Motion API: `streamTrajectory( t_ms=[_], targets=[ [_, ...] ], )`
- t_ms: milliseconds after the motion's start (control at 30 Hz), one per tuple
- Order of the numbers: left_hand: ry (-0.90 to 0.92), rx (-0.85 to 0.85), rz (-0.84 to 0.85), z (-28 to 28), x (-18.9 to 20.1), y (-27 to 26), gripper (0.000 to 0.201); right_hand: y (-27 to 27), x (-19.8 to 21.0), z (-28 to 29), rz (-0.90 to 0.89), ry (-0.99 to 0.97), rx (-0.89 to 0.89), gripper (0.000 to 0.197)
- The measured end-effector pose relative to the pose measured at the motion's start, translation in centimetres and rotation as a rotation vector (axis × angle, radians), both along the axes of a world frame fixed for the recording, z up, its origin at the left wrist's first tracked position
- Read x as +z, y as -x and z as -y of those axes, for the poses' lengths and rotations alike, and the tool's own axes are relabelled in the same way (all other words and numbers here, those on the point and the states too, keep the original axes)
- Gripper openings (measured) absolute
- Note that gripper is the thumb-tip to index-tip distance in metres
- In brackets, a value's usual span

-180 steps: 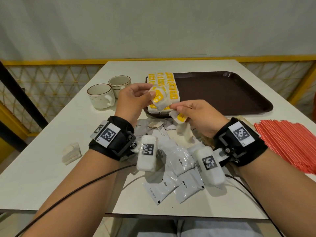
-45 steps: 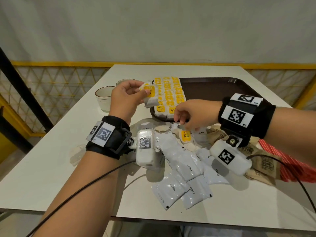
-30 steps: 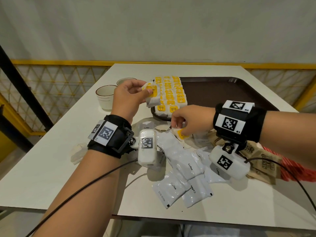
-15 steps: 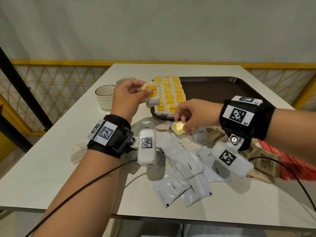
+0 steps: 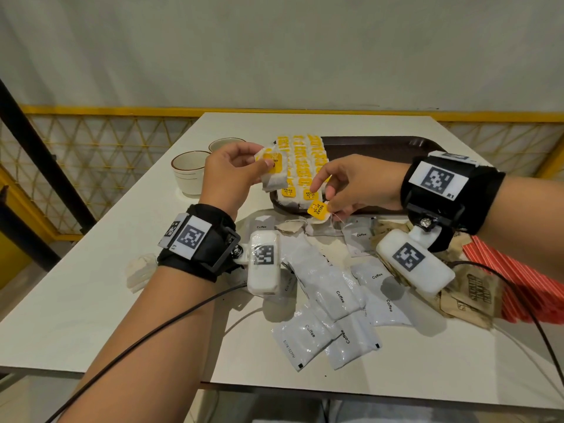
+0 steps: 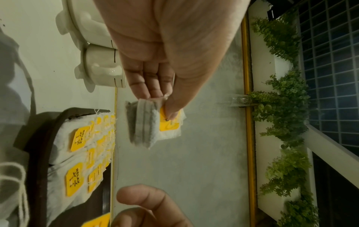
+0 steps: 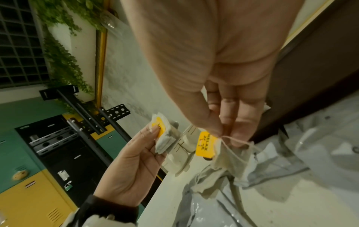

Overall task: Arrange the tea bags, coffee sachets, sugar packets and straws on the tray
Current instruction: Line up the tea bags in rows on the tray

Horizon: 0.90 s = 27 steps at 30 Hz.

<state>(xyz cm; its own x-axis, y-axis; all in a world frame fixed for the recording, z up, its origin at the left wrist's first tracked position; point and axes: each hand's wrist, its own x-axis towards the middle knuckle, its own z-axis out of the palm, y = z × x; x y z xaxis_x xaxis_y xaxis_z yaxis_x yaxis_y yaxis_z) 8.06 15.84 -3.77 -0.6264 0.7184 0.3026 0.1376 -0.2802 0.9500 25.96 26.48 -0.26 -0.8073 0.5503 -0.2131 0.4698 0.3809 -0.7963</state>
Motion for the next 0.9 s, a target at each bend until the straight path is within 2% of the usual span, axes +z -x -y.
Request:
streamTrajectory(
  t_ms=[200, 333, 433, 533, 633, 800, 900],
  targets=[
    [0.001, 0.001, -0.002, 0.1, 0.1, -0.2, 0.023, -0.3, -0.7, -0.5, 0.045, 0.049, 0.053, 0.036],
    [0.001, 0.001, -0.005, 0.2, 0.1, -0.2, 0.023, -0.2, -1.1, -0.2, 0.016, 0.035, -0.007, 0.025],
    [0.002, 0.0, -0.008, 0.2, 0.1, -0.2, 0.023, 0.0, -1.7, -0.2, 0.058, -0.003, -0.034, 0.014],
    [0.002, 0.003, -0.004, 0.1, 0.1, -0.2, 0.022, 0.2, -2.1, -0.5, 0.172, -0.102, 0.016, 0.034],
    [0.007, 0.0, -0.013, 0.1, 0.1, -0.2, 0.022, 0.4, -2.4, -0.1, 0.228, -0.2, 0.065, 0.03],
    [0.013, -0.002, -0.019, 0.1, -0.2, -0.3, 0.022, 0.4, -1.6, 0.3, 0.078, -0.262, 0.073, 0.019],
    [0.015, -0.016, -0.016, 0.1, -0.1, -0.2, 0.022, 0.3, -0.4, 0.1, 0.01, -0.271, 0.106, 0.019]
  ],
)
